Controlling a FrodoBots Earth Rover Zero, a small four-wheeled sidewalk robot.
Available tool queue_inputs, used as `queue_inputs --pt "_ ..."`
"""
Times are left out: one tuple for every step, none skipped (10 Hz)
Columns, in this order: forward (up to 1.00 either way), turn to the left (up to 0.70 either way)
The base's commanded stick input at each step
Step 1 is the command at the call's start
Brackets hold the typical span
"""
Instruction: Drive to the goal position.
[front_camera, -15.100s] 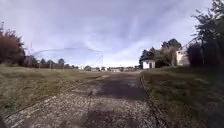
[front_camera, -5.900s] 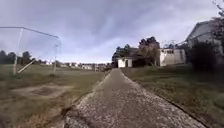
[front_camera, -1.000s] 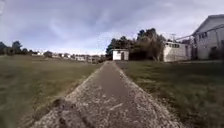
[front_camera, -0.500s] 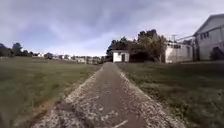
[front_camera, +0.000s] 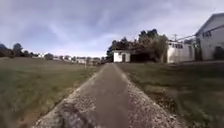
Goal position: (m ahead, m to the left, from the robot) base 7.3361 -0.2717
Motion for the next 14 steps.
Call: queue_inputs --pt "0.85 0.00" --pt "0.85 0.00" --pt "0.85 0.00" --pt "0.85 0.00" --pt "0.85 0.00" --pt "0.85 0.00" --pt "0.85 0.00" --pt "0.85 0.00" --pt "0.85 0.00" --pt "0.85 0.00" --pt "0.85 0.00" --pt "0.85 0.00" --pt "0.85 0.00" --pt "0.85 -0.06"
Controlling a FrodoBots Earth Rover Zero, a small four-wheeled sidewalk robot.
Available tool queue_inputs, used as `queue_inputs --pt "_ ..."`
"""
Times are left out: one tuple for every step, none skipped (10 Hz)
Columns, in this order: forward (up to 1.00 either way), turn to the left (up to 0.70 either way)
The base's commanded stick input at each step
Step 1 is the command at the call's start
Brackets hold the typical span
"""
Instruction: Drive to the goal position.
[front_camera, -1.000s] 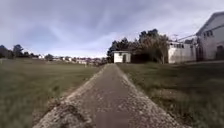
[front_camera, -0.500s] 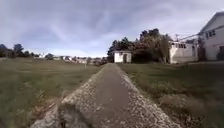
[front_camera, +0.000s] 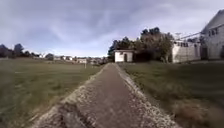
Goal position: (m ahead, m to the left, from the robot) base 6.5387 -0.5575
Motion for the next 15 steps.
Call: queue_inputs --pt "0.85 -0.16" --pt "0.85 -0.30" --pt "0.85 -0.17" --pt "0.85 0.00" --pt "0.85 0.00" --pt "0.85 0.00" --pt "0.85 0.00" --pt "0.85 0.00" --pt "0.85 0.00" --pt "0.85 0.00" --pt "0.85 0.00" --pt "0.85 0.00" --pt "0.85 0.00" --pt "0.85 0.00" --pt "0.85 0.00"
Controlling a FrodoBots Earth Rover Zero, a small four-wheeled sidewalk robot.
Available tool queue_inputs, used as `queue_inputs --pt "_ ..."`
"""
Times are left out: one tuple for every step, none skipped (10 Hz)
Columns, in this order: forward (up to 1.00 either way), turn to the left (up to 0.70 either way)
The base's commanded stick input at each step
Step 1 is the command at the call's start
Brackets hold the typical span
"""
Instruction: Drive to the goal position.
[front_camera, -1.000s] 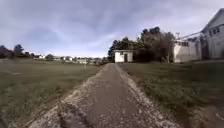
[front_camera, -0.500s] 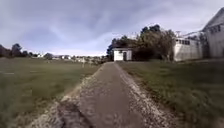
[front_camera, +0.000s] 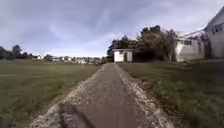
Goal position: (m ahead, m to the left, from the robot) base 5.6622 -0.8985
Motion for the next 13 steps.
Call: queue_inputs --pt "0.85 0.00" --pt "0.85 0.00" --pt "0.85 -0.02" --pt "0.85 -0.07" --pt "0.85 -0.23" --pt "0.85 -0.26" --pt "0.85 -0.03" --pt "0.85 0.00" --pt "0.85 0.00" --pt "0.85 0.00" --pt "0.85 0.00" --pt "0.85 0.00" --pt "0.85 0.00"
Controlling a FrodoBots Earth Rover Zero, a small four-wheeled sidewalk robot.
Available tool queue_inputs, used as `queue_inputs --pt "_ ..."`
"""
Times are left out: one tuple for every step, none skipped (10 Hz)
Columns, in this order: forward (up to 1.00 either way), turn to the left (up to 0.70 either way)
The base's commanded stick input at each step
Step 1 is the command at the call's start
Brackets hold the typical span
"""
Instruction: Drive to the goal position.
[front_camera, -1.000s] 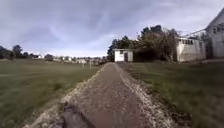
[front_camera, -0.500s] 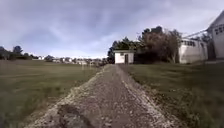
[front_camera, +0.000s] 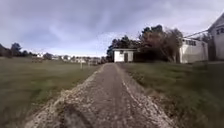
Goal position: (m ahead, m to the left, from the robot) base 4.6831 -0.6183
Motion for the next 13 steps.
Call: queue_inputs --pt "0.85 0.00" --pt "0.85 0.00" --pt "0.85 0.00" --pt "0.85 0.00" --pt "0.85 0.00" --pt "0.85 0.00" --pt "0.85 0.00" --pt "0.85 0.00" --pt "0.85 0.00" --pt "0.85 0.00" --pt "0.85 0.00" --pt "0.85 0.00" --pt "0.85 0.00"
